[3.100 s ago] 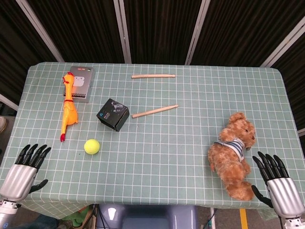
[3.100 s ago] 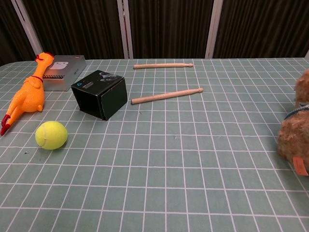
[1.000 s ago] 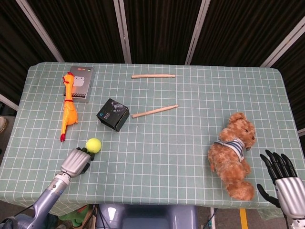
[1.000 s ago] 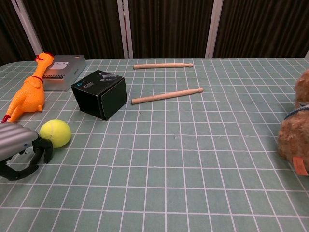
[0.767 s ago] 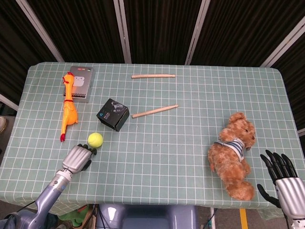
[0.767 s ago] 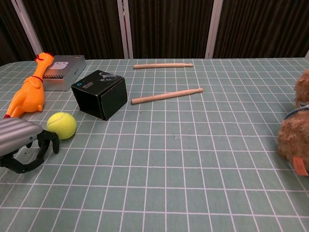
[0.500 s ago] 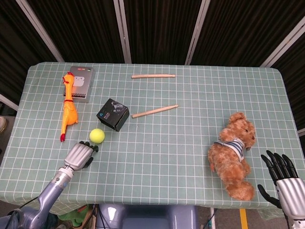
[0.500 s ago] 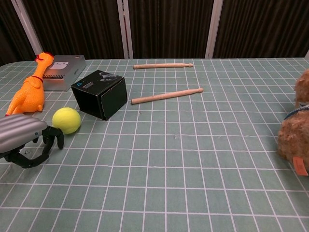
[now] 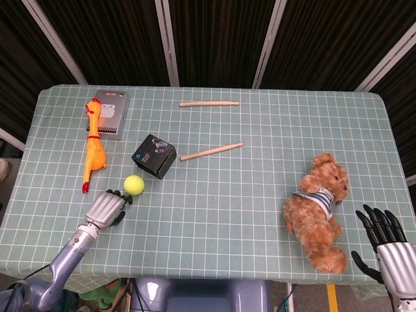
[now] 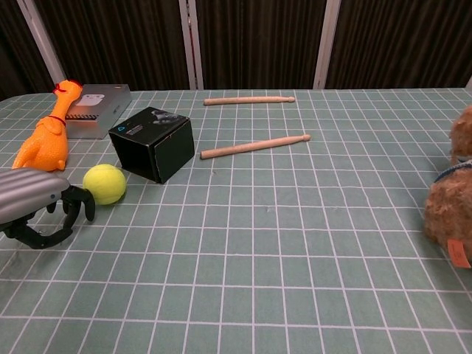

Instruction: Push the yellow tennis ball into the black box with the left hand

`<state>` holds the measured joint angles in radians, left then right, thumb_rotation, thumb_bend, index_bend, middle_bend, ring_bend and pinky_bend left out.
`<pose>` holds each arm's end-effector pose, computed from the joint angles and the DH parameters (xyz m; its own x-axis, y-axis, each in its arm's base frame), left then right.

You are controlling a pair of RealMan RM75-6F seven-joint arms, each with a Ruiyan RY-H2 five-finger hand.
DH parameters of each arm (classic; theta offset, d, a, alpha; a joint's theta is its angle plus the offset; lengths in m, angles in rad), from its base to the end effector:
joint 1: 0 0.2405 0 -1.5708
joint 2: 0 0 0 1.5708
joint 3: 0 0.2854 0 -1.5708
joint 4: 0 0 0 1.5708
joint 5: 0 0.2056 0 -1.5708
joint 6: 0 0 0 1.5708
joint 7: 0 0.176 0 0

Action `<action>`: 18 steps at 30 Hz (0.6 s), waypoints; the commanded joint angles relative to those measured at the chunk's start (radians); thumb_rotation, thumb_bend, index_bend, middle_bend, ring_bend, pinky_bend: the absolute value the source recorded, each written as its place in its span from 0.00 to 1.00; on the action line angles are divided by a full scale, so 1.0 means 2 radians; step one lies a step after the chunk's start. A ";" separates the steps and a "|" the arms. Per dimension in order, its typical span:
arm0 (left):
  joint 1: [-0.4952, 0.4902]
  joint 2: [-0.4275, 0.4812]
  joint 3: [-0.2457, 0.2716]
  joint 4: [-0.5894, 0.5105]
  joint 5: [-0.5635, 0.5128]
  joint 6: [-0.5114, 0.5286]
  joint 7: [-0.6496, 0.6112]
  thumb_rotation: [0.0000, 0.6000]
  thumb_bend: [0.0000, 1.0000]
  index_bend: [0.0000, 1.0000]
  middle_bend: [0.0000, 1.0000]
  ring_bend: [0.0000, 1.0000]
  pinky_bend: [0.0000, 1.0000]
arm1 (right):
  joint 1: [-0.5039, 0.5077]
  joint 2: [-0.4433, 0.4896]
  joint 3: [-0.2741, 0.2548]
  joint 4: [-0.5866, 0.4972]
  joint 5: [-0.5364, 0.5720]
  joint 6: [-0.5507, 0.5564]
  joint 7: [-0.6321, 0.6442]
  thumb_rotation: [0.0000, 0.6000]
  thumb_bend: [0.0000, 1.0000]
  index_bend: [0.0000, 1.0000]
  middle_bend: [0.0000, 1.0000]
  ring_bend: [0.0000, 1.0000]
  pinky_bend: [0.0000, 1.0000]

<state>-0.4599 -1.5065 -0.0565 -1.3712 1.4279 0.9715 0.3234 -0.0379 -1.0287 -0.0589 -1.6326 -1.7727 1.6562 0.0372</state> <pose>-0.2728 0.3139 -0.0215 0.6276 0.2840 0.7249 0.7650 -0.3979 -0.5065 -0.3123 -0.1487 0.1941 0.4144 0.0019 0.9101 -0.8977 -0.1635 0.4091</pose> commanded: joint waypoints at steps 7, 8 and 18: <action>-0.016 -0.003 -0.011 0.013 -0.009 -0.010 -0.016 1.00 0.44 0.36 0.48 0.33 0.29 | 0.000 0.001 0.001 -0.001 0.001 0.000 0.000 1.00 0.34 0.00 0.00 0.00 0.00; -0.019 -0.004 -0.012 0.014 -0.010 -0.013 -0.017 1.00 0.44 0.36 0.48 0.33 0.29 | 0.000 0.001 0.001 -0.001 0.002 -0.001 0.001 1.00 0.34 0.00 0.00 0.00 0.00; -0.043 -0.010 -0.020 0.020 -0.025 -0.034 0.000 1.00 0.44 0.36 0.48 0.33 0.25 | 0.002 0.003 0.003 -0.001 0.004 -0.001 0.006 1.00 0.34 0.00 0.00 0.00 0.00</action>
<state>-0.5424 -1.5239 -0.0945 -1.3351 1.3795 0.9064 0.3188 -0.0349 -1.0218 -0.0533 -1.6354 -1.7644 1.6543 0.0484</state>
